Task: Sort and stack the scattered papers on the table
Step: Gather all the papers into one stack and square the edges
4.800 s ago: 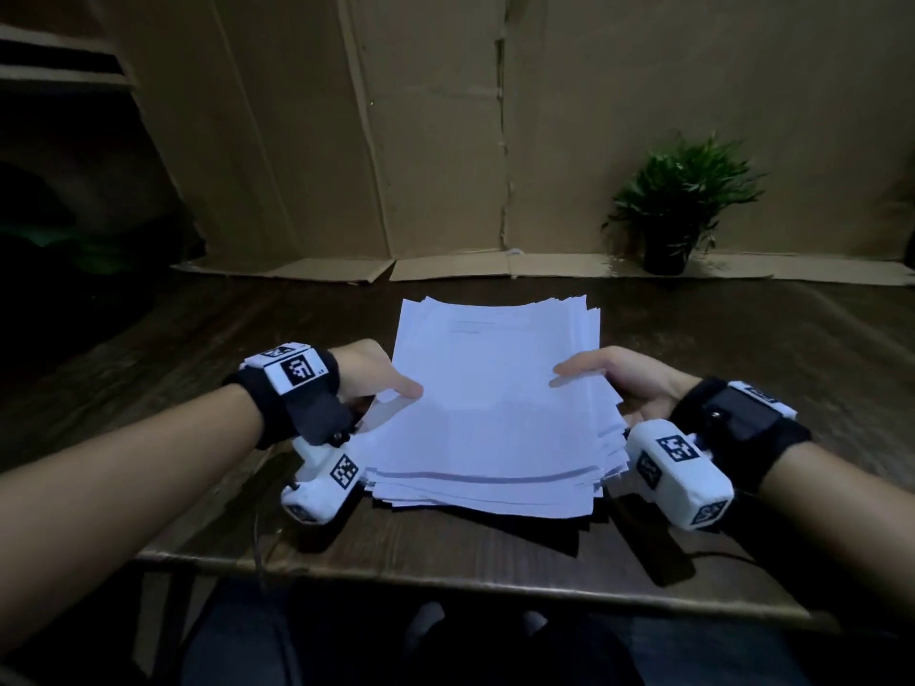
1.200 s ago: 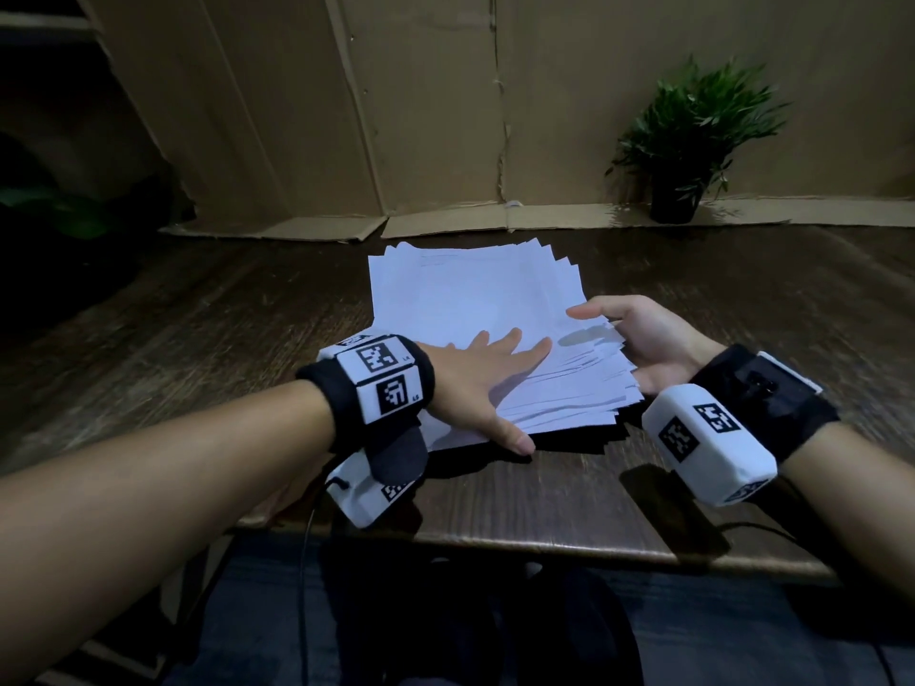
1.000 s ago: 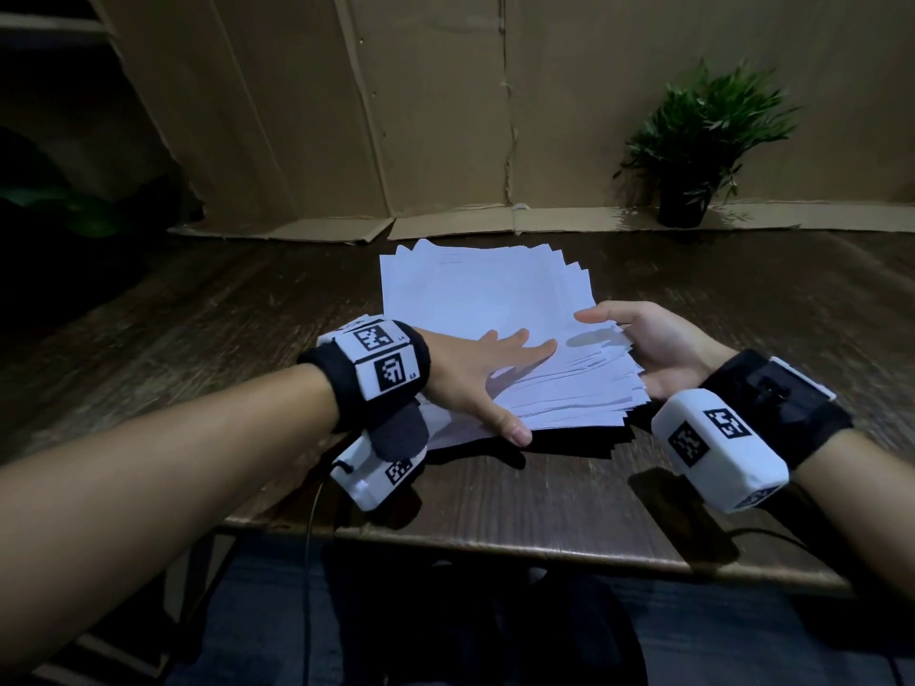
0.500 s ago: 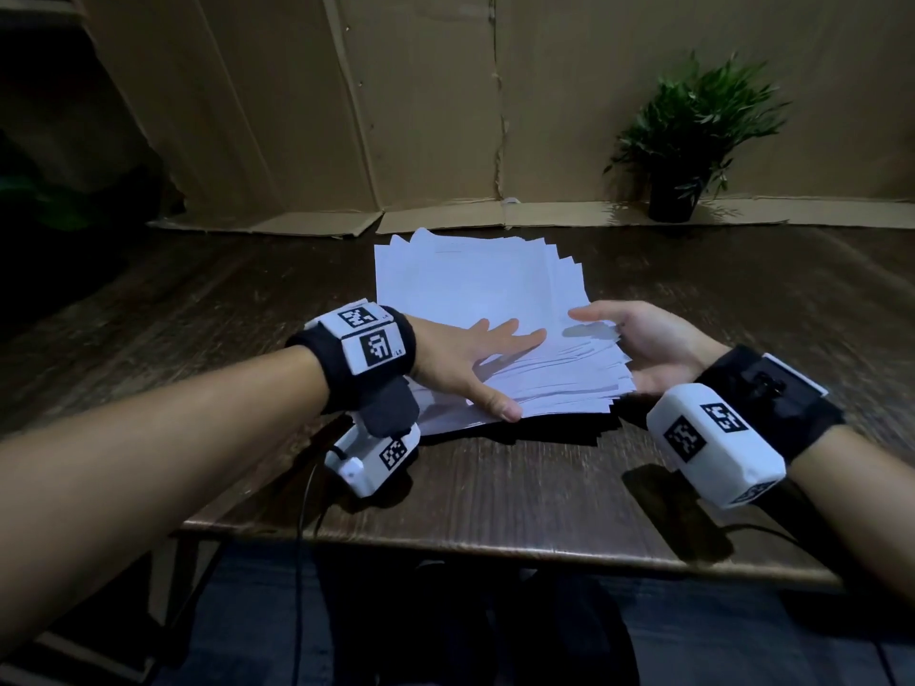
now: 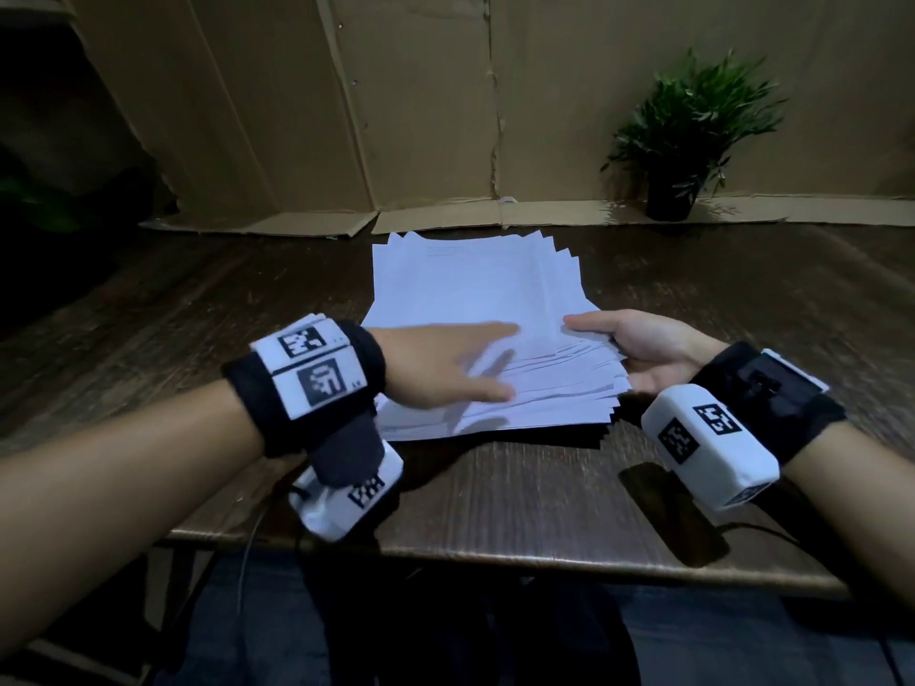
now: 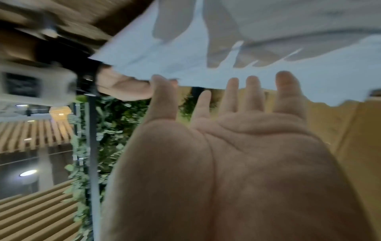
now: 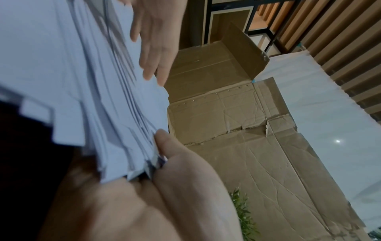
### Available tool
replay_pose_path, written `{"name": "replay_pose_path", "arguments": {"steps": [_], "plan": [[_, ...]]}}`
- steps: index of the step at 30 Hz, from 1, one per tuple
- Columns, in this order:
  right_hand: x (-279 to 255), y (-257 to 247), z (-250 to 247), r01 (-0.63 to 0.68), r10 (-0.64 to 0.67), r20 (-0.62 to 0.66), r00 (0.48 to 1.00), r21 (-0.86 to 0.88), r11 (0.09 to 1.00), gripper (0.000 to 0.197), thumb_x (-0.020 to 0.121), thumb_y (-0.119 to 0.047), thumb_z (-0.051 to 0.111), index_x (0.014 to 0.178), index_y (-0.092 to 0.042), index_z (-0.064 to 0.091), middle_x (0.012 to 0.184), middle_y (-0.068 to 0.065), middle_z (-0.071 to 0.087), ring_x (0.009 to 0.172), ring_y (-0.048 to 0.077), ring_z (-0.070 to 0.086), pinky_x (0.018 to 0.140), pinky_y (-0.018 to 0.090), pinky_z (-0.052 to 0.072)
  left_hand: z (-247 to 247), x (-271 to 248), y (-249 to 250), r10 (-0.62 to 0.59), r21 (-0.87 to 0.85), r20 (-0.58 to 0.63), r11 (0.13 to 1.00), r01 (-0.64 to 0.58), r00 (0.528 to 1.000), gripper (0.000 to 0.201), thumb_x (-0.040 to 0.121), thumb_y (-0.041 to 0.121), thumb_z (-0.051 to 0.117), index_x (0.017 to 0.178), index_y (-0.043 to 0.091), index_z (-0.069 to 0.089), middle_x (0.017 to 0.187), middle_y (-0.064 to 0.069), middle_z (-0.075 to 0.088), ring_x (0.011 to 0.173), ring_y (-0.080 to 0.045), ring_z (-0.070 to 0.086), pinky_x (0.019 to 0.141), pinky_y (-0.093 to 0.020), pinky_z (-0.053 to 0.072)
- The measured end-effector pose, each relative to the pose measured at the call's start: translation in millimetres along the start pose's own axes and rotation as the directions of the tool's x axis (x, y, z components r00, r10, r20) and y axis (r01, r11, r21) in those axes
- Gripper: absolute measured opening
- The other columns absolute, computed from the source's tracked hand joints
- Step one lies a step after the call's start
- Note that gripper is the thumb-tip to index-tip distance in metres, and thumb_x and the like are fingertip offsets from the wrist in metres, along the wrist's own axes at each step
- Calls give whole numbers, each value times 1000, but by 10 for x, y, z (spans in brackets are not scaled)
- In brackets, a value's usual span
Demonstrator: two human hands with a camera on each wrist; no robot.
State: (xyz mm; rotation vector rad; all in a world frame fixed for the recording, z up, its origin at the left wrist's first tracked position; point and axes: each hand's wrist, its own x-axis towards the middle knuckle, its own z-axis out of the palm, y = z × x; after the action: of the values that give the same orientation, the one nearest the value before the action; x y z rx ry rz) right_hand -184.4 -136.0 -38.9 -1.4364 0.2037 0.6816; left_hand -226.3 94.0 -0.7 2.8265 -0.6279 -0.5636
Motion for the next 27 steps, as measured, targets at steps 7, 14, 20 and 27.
{"name": "replay_pose_path", "arguments": {"steps": [7, 14, 20, 27], "plan": [[-23, -2, 0, -5, -5, -47, 999, -201, 980, 26, 102, -18, 51, 92, -1, 70, 76, 8, 76, 60, 17, 73, 51, 28, 60, -366, 39, -796, -525, -233, -204, 846, 480, 826, 54, 97, 38, 57, 137, 3, 47, 131, -9, 52, 110, -25, 52, 84, -28, 38], [-11, 4, 116, 50, -61, -36, 997, -249, 967, 23, 100, -24, 53, 99, -5, 67, 61, -2, 55, 43, 10, 47, 44, 17, 40, -247, 243, -892, -585, -459, -30, 728, 509, 810, 44, 97, 36, 58, 85, -6, 62, 82, -15, 62, 89, -34, 57, 87, -39, 44], [35, -10, 0, 83, -75, 52, 996, -161, 984, 46, 105, -36, 41, 97, -3, 71, 79, 11, 75, 60, 21, 72, 53, 28, 59, -295, 305, -1073, -608, -568, 110, 610, 552, 786, 63, 74, 42, 76, 120, 5, 53, 120, -21, 65, 106, -42, 65, 98, -56, 46], [101, -34, 3, -7, -4, -34, 999, -330, 944, 61, 63, -46, 89, 102, -2, 75, 94, 11, 73, 67, 24, 59, 63, 24, 39, -325, 400, -1225, -567, -475, 171, 669, 571, 806, 105, 52, 54, 90, 136, 5, 50, 133, -18, 59, 117, -41, 59, 104, -53, 44]]}}
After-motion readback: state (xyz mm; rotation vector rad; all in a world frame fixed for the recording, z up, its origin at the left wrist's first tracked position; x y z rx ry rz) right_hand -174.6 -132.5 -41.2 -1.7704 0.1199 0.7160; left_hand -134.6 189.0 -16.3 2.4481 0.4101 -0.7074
